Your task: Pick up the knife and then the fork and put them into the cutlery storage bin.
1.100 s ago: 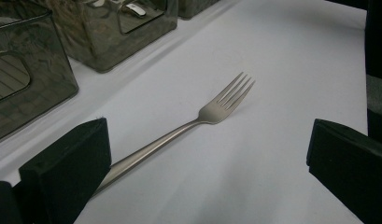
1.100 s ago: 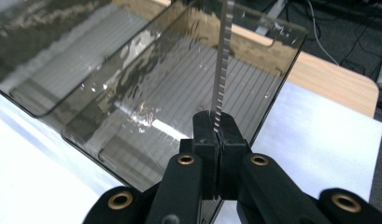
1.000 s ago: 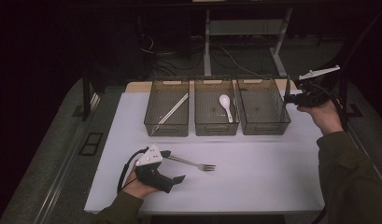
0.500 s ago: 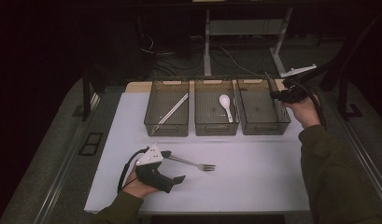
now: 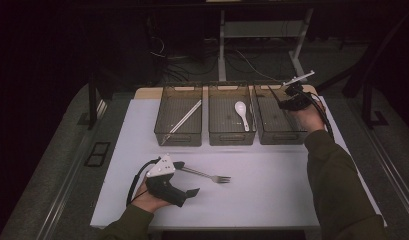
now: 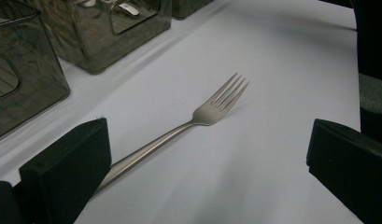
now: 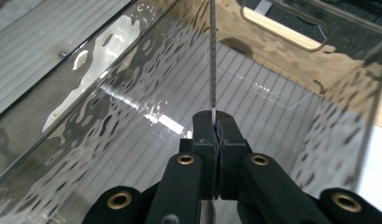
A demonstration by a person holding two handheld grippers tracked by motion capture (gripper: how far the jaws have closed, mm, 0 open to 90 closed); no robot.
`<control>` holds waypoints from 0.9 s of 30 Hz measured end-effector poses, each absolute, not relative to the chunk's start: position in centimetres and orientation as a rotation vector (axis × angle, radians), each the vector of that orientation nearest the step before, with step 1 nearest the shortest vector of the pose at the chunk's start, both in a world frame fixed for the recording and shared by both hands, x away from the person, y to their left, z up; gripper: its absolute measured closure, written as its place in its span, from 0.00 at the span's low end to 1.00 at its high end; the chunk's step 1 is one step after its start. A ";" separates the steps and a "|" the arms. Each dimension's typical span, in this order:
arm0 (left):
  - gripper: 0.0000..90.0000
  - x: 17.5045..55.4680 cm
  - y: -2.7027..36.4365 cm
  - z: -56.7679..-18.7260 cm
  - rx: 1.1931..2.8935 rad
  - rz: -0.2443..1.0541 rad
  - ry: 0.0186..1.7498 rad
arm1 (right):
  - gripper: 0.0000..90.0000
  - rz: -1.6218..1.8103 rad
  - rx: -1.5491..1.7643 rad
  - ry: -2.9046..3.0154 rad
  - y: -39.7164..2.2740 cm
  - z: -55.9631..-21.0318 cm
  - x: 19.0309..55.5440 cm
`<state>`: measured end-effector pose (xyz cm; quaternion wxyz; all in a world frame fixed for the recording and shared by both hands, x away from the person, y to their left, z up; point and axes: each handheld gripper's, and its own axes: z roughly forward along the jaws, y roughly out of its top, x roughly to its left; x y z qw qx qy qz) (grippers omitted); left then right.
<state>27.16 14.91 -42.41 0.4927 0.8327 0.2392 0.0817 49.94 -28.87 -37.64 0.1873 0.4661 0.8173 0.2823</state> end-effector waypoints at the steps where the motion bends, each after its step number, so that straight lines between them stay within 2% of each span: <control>1: 0.00 27.2 14.9 -42.4 2.021 0.197 0.581 | 0.98 0.793 1.315 2.305 -28.7 -37.8 50.0; 7: 0.00 27.1 14.9 -42.3 2.021 0.202 0.576 | 0.93 0.812 1.348 2.304 -28.5 -38.5 50.2; 14: 0.00 27.1 14.9 -42.3 2.026 0.213 0.581 | 0.71 0.965 1.384 2.290 -29.3 -38.1 49.0; 16: 0.00 27.2 14.9 -42.3 2.030 0.220 0.584 | 0.59 1.053 1.381 2.272 -29.6 -37.7 48.2; 24: 0.09 27.3 15.0 -42.2 2.040 0.245 0.603 | 0.41 1.280 1.254 2.280 -29.8 -35.8 42.9; 27: 0.18 27.4 15.1 -42.2 2.051 0.252 0.605 | 0.34 1.327 1.237 2.287 -29.7 -36.0 41.0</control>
